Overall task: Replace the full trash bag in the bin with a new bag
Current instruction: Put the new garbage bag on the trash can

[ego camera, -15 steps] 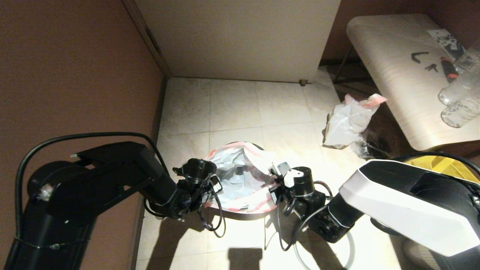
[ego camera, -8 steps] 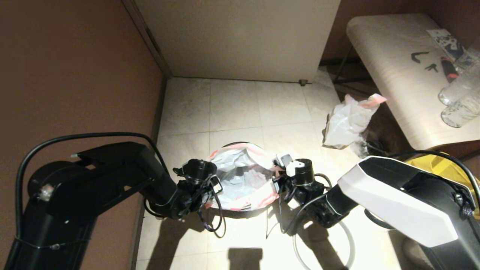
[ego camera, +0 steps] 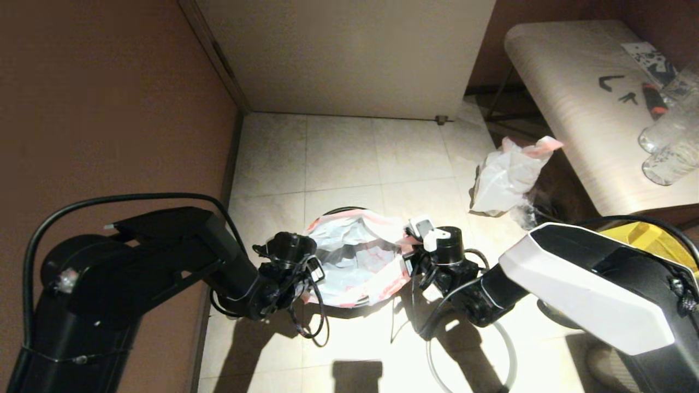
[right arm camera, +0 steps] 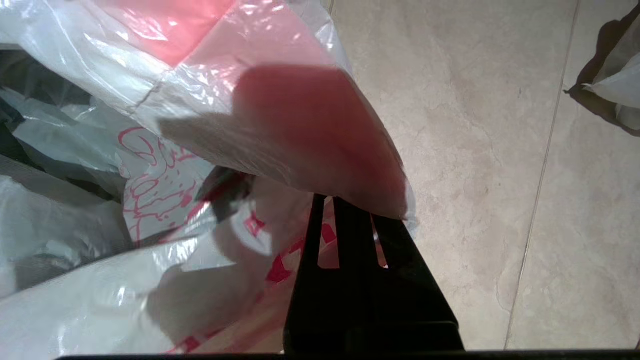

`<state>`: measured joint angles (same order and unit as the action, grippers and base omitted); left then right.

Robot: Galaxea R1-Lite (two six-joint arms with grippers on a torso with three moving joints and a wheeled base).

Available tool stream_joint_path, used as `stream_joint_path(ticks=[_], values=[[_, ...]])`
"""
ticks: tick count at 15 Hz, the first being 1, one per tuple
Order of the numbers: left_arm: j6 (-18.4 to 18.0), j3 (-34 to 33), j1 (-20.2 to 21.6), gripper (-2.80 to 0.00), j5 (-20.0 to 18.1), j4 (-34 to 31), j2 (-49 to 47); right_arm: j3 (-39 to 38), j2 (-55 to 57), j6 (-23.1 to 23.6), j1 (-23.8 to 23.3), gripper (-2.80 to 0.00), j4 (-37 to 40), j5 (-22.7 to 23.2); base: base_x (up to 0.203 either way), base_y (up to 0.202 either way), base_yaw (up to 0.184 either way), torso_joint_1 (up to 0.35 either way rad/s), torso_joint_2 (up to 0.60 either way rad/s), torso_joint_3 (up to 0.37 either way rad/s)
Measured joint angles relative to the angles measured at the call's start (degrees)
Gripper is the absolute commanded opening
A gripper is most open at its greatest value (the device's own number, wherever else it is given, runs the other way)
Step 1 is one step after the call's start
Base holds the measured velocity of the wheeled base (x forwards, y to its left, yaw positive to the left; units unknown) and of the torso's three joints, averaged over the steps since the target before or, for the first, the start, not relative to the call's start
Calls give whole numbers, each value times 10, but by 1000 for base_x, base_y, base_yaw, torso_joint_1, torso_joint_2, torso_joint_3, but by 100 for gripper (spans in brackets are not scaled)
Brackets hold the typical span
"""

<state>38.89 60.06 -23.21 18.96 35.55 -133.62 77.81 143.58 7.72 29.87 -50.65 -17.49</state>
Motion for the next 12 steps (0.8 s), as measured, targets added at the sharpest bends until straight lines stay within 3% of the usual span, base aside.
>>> stream_joint_path(ticks=[7, 12], values=[[-3, -16, -12, -280, -22, 0, 6, 127, 49, -2, -5, -280, 142, -10, 0, 0, 0, 0, 0, 0], [-15, -30, -16, -280, -44, 0, 12, 152, 52, -9, -20, -280, 152, -16, 0, 0, 0, 0, 0, 0]])
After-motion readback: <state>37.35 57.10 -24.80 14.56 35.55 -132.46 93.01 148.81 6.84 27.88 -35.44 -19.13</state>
